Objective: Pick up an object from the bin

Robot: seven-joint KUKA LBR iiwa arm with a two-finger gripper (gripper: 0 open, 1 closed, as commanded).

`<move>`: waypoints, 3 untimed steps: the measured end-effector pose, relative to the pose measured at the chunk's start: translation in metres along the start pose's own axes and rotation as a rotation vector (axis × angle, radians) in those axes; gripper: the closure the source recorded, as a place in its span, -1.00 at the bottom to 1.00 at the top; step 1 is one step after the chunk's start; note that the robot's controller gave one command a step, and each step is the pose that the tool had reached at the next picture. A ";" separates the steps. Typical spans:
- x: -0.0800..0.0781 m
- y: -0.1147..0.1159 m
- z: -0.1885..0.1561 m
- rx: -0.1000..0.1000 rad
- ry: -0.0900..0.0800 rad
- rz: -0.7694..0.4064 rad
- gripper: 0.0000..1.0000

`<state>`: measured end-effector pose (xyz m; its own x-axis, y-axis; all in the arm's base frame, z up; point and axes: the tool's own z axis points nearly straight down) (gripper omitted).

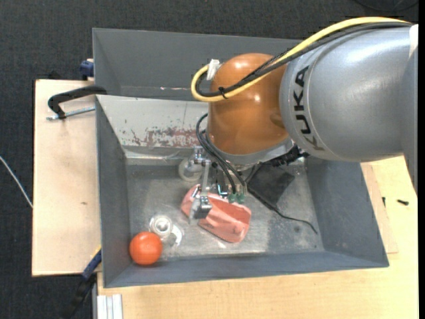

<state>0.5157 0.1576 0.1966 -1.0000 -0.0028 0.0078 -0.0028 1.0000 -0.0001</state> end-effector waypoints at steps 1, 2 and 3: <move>-0.002 -0.001 -0.005 -0.002 -0.009 0.002 -1.00; -0.004 0.013 0.037 -0.003 -0.017 -0.036 -1.00; 0.002 0.034 0.074 0.001 -0.005 -0.216 -1.00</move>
Offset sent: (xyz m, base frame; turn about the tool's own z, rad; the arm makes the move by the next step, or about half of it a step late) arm -0.0003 0.0347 -0.1126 -0.0998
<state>0.5127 0.1916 0.1229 -0.9761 -0.2173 0.0030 -0.2173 0.9761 0.0003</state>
